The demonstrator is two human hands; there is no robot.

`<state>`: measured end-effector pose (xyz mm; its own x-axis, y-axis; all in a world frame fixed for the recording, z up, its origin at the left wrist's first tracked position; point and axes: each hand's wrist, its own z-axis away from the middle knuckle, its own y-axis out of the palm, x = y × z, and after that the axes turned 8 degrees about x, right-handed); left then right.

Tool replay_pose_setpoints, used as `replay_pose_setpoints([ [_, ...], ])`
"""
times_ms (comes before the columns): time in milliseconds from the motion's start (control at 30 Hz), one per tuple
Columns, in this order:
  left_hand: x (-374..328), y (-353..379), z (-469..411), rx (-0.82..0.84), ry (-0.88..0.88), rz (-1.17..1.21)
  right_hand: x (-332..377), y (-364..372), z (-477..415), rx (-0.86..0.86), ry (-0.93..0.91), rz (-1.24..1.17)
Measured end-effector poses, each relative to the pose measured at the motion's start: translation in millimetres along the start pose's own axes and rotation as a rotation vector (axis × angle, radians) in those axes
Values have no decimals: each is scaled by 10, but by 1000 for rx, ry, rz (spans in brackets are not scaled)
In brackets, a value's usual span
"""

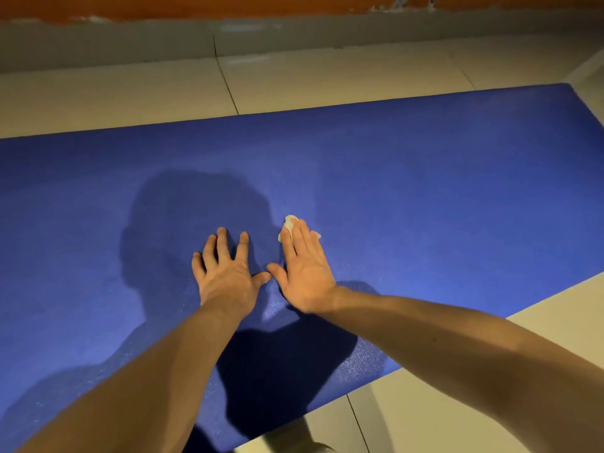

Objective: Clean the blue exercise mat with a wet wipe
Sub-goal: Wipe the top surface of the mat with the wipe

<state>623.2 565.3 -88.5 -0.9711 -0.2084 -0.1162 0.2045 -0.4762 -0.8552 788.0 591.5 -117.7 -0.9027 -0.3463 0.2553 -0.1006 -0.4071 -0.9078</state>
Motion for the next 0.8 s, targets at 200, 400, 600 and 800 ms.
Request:
replay_pose_setpoints([
  [200, -11, -98, -14, -34, -5, 52, 114, -86, 64, 65, 126, 111],
  [400, 1, -194, -142, -174, 2, 149, -50, -204, -183, 123, 38, 10],
  [600, 155, -559, -537, 1, -34, 102, -598, -626, -752, 141, 305, 131],
  [800, 321, -758, -861, 47, -99, 67, -159, -354, -600, 69, 124, 12],
])
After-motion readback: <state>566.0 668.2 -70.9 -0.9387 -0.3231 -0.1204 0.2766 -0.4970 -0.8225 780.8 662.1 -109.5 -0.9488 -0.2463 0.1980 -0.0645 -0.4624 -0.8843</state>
